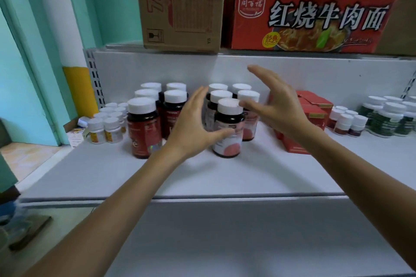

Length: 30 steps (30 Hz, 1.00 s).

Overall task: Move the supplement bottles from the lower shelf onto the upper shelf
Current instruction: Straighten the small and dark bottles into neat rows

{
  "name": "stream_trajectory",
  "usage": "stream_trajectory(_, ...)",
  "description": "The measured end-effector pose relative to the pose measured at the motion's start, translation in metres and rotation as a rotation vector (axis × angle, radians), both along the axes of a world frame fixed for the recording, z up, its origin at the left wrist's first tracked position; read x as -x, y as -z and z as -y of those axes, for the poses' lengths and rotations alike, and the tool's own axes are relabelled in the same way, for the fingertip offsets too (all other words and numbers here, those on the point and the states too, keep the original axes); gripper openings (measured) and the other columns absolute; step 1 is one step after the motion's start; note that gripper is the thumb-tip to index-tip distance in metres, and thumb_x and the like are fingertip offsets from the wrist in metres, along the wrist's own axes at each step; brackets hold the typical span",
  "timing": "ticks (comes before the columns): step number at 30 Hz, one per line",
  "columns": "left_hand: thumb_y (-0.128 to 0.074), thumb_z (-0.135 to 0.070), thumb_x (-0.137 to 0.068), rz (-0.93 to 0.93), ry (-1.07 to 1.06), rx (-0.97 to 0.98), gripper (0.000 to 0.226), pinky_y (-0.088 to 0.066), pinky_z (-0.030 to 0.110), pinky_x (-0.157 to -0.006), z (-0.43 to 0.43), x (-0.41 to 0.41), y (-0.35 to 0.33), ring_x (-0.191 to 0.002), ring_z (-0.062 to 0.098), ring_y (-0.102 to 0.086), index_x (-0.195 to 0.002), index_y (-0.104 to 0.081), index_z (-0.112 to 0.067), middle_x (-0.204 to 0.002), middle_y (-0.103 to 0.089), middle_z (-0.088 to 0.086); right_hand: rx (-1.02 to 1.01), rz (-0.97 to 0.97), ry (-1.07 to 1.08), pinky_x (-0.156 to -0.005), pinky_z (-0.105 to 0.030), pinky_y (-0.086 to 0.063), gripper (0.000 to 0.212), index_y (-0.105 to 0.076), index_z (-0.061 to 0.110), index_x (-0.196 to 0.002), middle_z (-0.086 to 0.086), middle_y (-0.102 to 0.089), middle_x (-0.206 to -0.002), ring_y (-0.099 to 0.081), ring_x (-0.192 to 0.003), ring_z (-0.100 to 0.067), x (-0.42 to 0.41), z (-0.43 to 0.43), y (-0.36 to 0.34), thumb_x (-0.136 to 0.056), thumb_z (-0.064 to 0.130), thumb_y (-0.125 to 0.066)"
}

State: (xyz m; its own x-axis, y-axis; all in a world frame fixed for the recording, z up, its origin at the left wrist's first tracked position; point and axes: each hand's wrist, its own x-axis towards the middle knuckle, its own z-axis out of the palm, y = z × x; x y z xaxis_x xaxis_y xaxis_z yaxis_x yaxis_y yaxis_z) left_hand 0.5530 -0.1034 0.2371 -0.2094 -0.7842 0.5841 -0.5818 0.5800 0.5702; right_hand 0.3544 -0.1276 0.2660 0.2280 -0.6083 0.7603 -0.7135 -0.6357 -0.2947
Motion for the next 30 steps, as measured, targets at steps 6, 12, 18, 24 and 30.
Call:
stream_trajectory(6,-0.082,-0.033,-0.066,-0.110,-0.051,-0.230,0.116,-0.009,-0.001,-0.087,0.010,0.030,0.014,-0.128,-0.006,-0.019,-0.149,-0.003,-0.016,-0.153,-0.019,-0.008,-0.295,0.127,0.034,-0.114,-0.037,-0.027,0.085,-0.022,0.017,-0.148,-0.005,-0.031,-0.152,-0.029,-0.139,-0.020,0.018,0.014,0.025,-0.081,0.022,-0.073)
stream_trajectory(12,-0.084,-0.021,-0.065,-0.248,-0.032,-0.295,0.100,-0.029,-0.007,-0.076,0.020,0.037,0.021,-0.110,-0.003,-0.043,-0.142,-0.021,-0.015,-0.113,-0.042,-0.030,-0.467,0.414,-0.054,-0.072,-0.008,-0.040,0.058,-0.043,0.015,-0.126,0.004,-0.058,-0.110,-0.056,-0.102,-0.011,0.000,0.026,0.036,-0.077,0.012,-0.074)
stream_trajectory(18,-0.078,-0.034,-0.053,-0.303,0.041,-0.293,0.092,-0.050,0.018,-0.081,0.033,0.032,0.035,-0.098,0.002,-0.063,-0.134,-0.036,-0.022,-0.106,-0.064,-0.013,-0.566,0.490,-0.071,-0.078,-0.026,-0.045,0.062,-0.045,0.027,-0.122,0.008,-0.065,-0.106,-0.061,-0.096,-0.010,-0.005,0.039,0.048,-0.070,0.013,-0.075)
stream_trajectory(24,-0.075,-0.021,-0.058,-0.336,0.038,-0.260,0.084,-0.045,0.007,-0.073,0.036,0.033,0.038,-0.089,-0.007,-0.062,-0.134,-0.038,-0.020,-0.101,-0.064,-0.018,-0.557,0.510,-0.064,-0.068,-0.011,-0.043,0.060,-0.047,0.028,-0.123,0.014,-0.065,-0.103,-0.060,-0.091,0.004,-0.002,0.042,0.051,-0.072,0.012,-0.075)
stream_trajectory(30,-0.073,-0.021,-0.057,-0.367,0.042,-0.244,0.083,-0.045,0.006,-0.073,0.033,0.033,0.038,-0.088,-0.009,-0.061,-0.133,-0.040,-0.021,-0.101,-0.064,-0.018,-0.553,0.522,-0.025,-0.075,-0.019,-0.046,0.058,-0.046,0.029,-0.122,0.012,-0.064,-0.103,-0.061,-0.092,-0.003,-0.005,0.043,0.056,-0.073,0.014,-0.074)
